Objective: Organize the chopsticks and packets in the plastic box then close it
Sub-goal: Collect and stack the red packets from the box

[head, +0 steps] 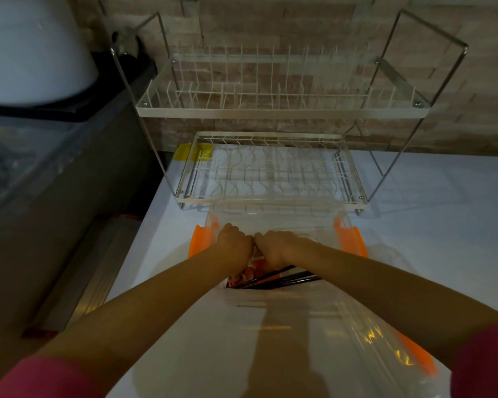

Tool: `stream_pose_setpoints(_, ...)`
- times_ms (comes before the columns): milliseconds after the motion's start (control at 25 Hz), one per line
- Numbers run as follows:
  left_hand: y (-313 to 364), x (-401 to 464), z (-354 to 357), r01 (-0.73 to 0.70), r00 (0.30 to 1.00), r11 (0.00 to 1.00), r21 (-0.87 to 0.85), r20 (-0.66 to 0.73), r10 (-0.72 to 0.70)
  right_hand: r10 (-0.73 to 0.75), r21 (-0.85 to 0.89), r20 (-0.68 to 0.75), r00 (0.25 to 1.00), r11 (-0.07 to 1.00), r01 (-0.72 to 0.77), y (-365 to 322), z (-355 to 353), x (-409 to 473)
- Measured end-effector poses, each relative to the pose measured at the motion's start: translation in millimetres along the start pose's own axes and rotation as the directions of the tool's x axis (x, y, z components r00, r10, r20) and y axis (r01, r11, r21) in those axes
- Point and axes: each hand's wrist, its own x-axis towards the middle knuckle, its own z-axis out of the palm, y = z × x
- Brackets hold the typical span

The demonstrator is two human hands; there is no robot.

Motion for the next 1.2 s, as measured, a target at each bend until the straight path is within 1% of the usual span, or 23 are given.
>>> stream_pose_setpoints(160, -0.9, -1.9, 0.7, -0.009, 1.000, 1.000, -0.005, -0.003, 0.009, -0.008, -0.011, 0.048, 0.999, 1.000, 0.008, 1.6, -3.7, 1.1)
stream_pose_setpoints(320, -2.4, -3.7, -4.2, 0.020, 0.999, 0.995, -0.103, 0.041, -0.016, 0.001, 0.004, 0.025, 1.000, 1.000, -0.001, 3.8, -5.0, -1.1)
stream_pose_setpoints(400, -0.8, -5.7, -7.8, 0.037, 0.999, 0.986, -0.164, 0.030, -0.032, 0.031, -0.016, -0.031, 0.999, 0.999, -0.031, 7.0, -5.5, -3.4)
stream_pose_setpoints(480, 0.3, -7.6, -11.8, 0.033, 0.999, 0.983, -0.180, 0.019, -0.030, 0.053, -0.016, -0.096, 0.994, 0.998, -0.055, 10.4, -4.0, -6.6)
stream_pose_setpoints(600, 0.2, -6.2, -11.0, 0.052, 0.999, 0.981, -0.186, 0.020, -0.050, 0.055, 0.079, -0.169, 0.984, 0.996, -0.042, 16.6, -1.4, -15.6)
stream_pose_setpoints(720, -1.7, -3.0, -5.6, 0.092, 0.995, 0.960, -0.264, -0.010, -0.098, 0.046, 0.162, -0.255, 0.966, 0.987, -0.004, 26.9, -0.9, -21.6)
stream_pose_setpoints(840, -2.3, 0.8, -3.9, 0.088, 0.996, 0.974, -0.209, 0.006, -0.088, 0.049, 0.211, -0.344, 0.938, 0.977, 0.027, 37.9, -1.7, -24.2)
stream_pose_setpoints(960, -1.4, 4.4, -3.2, 0.086, 0.995, 0.986, -0.140, 0.053, -0.079, 0.030, 0.146, -0.417, 0.909, 0.989, 0.034, 43.1, -2.0, -25.9)
stream_pose_setpoints(1200, 0.6, 7.4, 1.2, 0.038, 0.999, 0.997, -0.067, 0.030, -0.036, 0.035, 0.107, -0.467, 0.883, 0.994, 0.017, 44.7, -0.1, -29.0)
